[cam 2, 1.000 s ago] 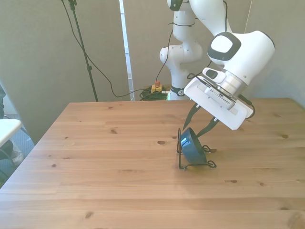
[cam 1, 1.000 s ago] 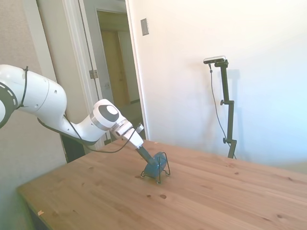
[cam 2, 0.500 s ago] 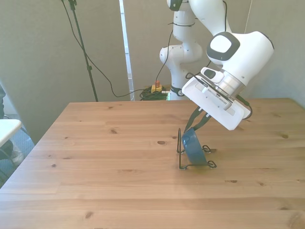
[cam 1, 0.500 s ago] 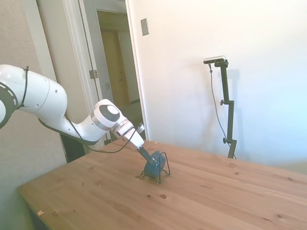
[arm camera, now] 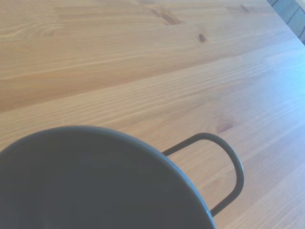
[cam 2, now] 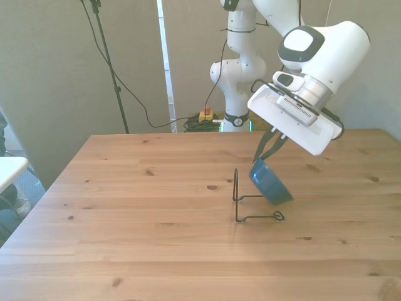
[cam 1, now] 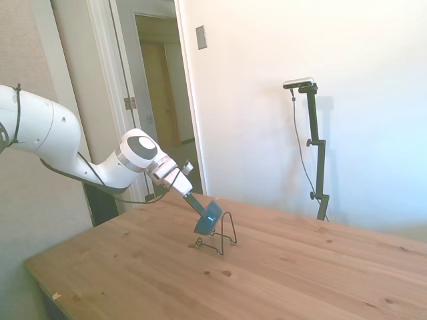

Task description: Unload the bowl

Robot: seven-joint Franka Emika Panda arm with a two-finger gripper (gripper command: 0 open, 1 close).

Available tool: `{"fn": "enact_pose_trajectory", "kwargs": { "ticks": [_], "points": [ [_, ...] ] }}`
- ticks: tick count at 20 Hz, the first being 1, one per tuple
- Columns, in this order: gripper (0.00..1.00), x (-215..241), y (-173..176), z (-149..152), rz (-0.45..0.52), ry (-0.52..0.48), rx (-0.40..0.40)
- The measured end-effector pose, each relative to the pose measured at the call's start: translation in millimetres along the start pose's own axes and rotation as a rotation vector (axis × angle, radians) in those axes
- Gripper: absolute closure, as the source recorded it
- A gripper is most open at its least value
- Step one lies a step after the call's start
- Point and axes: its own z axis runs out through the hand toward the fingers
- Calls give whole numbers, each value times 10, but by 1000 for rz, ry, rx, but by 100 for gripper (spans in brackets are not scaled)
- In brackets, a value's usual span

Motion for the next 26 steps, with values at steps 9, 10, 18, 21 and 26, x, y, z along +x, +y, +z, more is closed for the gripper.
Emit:
{"fn": "enact_pose_trajectory", "kwargs": {
  "ticks": [9, 10, 18, 21, 26],
  "points": [
    [100, -526, 363, -436, -192, -307, 155],
    [100, -555, 476, -438, -222, -350, 164],
    [100, -446, 1209, -90, -409, -675, 246],
    [100, -157, 1356, 119, -420, -792, 276],
    [100, 135, 1512, 420, -363, -818, 238]
  ]
}}
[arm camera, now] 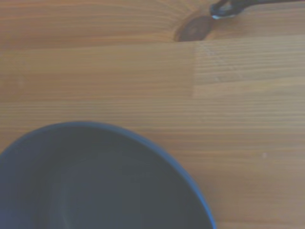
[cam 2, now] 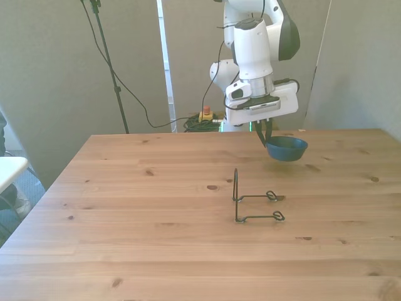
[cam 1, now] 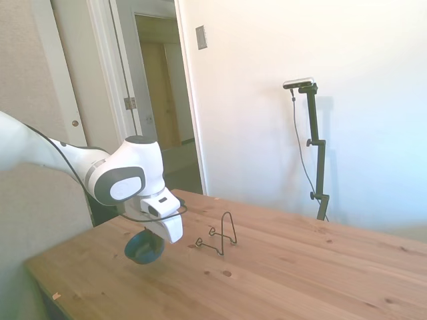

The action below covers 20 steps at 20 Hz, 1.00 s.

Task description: Unload the bowl

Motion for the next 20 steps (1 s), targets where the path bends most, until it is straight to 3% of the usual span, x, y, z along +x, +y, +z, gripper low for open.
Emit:
{"fn": "enact_pose_trajectory", "kwargs": {
  "ticks": [10, 11, 20],
  "points": [
    [100, 352, 76, 243, 102, -12, -51],
    [0, 357, 61, 260, 103, -13, -54],
    [0, 347, 26, 268, 96, -7, -64]
  ]
}}
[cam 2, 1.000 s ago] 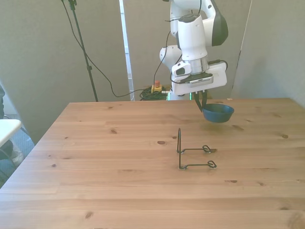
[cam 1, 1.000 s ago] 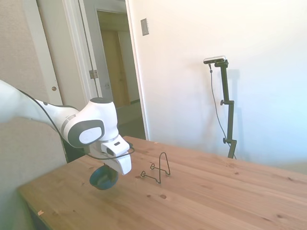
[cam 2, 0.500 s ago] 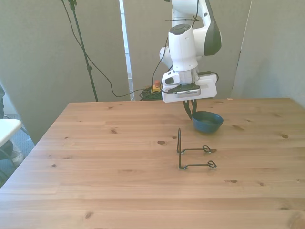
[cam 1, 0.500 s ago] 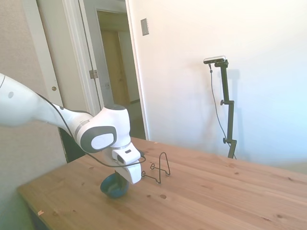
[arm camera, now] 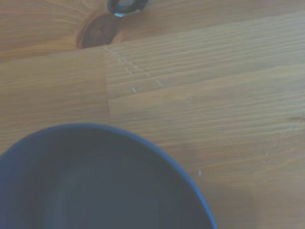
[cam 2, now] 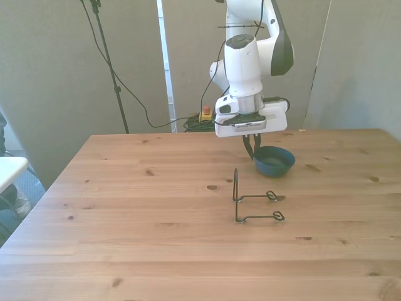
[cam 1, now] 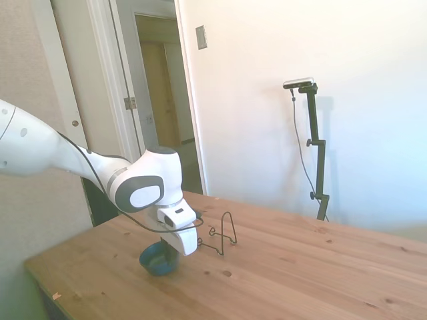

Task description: Unload the bowl

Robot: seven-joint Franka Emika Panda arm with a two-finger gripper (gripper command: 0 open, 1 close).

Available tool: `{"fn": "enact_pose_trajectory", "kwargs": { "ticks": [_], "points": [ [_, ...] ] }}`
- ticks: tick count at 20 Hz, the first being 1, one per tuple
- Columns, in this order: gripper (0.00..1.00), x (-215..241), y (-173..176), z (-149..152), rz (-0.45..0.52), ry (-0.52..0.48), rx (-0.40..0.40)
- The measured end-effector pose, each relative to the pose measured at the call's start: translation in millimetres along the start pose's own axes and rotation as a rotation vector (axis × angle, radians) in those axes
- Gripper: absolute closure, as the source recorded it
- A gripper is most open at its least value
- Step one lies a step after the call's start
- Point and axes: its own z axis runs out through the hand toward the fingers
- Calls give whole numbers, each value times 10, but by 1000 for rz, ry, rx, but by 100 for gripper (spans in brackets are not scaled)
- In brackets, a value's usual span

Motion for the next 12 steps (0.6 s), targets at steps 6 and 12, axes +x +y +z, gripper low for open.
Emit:
{"fn": "enact_pose_trajectory", "kwargs": {
  "ticks": [6, 12],
  "points": [
    [0, -133, -23, -234, -19, 51, 8],
    [0, -505, -76, -844, -40, 166, 34]
  ]
}}
